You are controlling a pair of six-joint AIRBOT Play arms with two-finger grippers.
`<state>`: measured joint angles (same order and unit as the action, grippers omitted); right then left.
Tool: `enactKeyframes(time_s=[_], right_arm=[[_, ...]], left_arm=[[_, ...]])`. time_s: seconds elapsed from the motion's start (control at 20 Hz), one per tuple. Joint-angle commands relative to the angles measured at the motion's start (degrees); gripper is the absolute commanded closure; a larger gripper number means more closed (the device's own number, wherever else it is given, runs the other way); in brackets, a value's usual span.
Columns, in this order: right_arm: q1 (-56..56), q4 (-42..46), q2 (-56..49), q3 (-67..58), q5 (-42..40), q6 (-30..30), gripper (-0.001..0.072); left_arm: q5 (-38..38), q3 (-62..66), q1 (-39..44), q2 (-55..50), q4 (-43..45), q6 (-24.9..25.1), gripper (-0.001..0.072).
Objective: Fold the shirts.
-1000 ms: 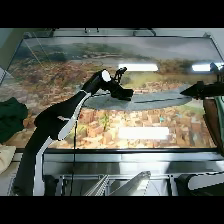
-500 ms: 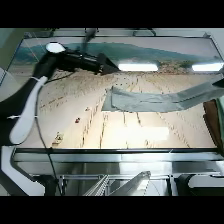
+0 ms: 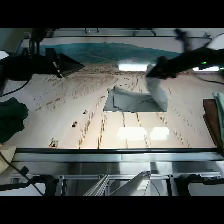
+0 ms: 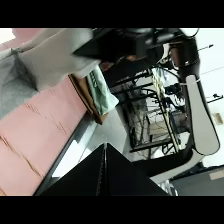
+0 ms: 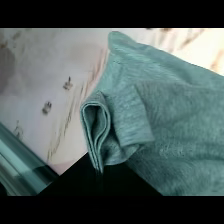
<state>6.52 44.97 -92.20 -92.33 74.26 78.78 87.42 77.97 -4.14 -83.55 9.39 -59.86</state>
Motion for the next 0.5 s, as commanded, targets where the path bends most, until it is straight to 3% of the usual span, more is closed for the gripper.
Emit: enactKeyframes(time_s=[0.0, 0.05, 0.1, 0.15, 0.2, 0.25, 0.3, 0.45], right_arm=[[16.3, 2.8, -6.8, -0.1, -19.0, 5.3, 0.0692], [18.6, 2.4, -9.0, -0.1, -21.7, 5.5, 0.0679], [19.9, 1.7, -10.9, -0.1, -21.4, 5.5, 0.0483], [20.3, 0.6, -12.4, -0.1, -18.7, 5.5, 0.0228], [20.1, 0.6, -13.0, 0.0, -15.5, 5.0, 0.0227], [19.3, 1.7, -12.9, -0.1, -13.1, 4.2, 0.0355], [17.6, 2.0, -12.2, -0.1, -10.4, 3.5, 0.0421], [8.0, 5.0, -7.8, 0.0, -2.2, 2.9, 0.0416]], left_arm=[[0.7, -8.2, -2.0, 6.6, -0.4, 0.9, 0.0692], [0.7, -10.1, -1.9, 8.0, -0.4, 0.9, 0.0692], [0.8, -11.9, -1.9, 9.3, -0.4, 0.9, 0.0692], [1.1, -13.2, -1.9, 10.2, -0.4, 0.9, 0.0693], [1.1, -14.2, -1.9, 11.0, -0.4, 0.9, 0.0692], [0.9, -15.1, -2.0, 11.8, -0.4, 0.9, 0.0692], [0.9, -15.8, -1.9, 12.3, -0.4, 0.9, 0.0693], [1.1, -16.3, -2.0, 12.6, -0.4, 0.9, 0.0692]])
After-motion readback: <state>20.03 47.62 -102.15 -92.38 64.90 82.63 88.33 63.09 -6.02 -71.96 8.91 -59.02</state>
